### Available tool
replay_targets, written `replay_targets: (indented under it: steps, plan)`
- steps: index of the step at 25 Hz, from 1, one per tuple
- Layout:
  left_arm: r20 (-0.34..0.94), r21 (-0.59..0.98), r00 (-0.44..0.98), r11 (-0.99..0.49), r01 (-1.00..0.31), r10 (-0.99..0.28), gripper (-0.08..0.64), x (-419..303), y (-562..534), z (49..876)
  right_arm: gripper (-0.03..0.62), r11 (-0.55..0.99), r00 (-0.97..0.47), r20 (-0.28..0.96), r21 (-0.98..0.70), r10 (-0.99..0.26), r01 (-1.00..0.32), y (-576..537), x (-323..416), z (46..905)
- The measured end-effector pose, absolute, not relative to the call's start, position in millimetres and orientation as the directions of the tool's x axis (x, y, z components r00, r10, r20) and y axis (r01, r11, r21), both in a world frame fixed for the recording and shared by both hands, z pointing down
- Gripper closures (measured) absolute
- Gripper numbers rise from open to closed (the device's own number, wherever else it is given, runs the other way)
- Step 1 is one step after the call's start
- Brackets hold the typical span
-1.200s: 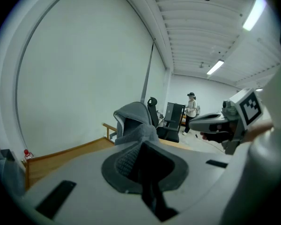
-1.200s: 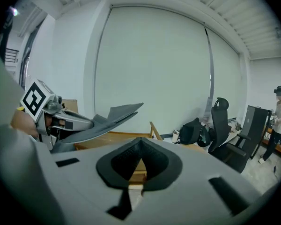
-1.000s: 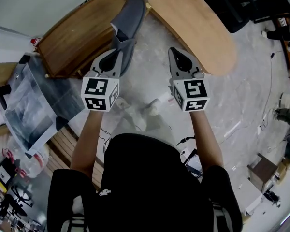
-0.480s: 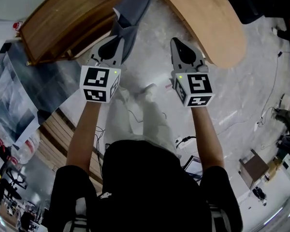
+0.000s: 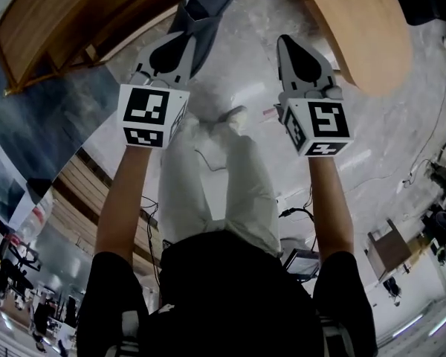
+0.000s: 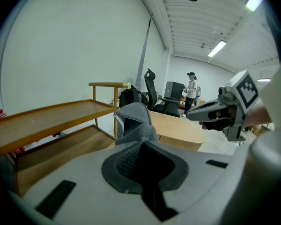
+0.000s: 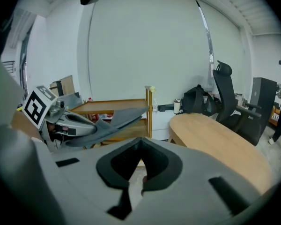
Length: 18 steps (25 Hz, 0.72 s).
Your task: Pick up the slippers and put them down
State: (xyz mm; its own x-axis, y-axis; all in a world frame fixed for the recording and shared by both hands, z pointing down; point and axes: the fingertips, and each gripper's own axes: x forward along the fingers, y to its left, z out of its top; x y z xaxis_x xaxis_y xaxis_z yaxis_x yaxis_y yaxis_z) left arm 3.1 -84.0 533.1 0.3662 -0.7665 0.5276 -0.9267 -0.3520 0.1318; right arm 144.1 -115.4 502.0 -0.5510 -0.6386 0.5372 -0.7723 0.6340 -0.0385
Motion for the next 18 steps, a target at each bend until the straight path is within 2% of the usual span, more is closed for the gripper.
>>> replay_targets:
  steps: [18]
  plan:
    - [0.515, 0.096, 0.476, -0.504, -0.859, -0.713, 0.549, 23, -97, 740, 0.592, 0.581, -0.501, 0.544, -0.031, -0.673, -0.813, -115, 154, 711]
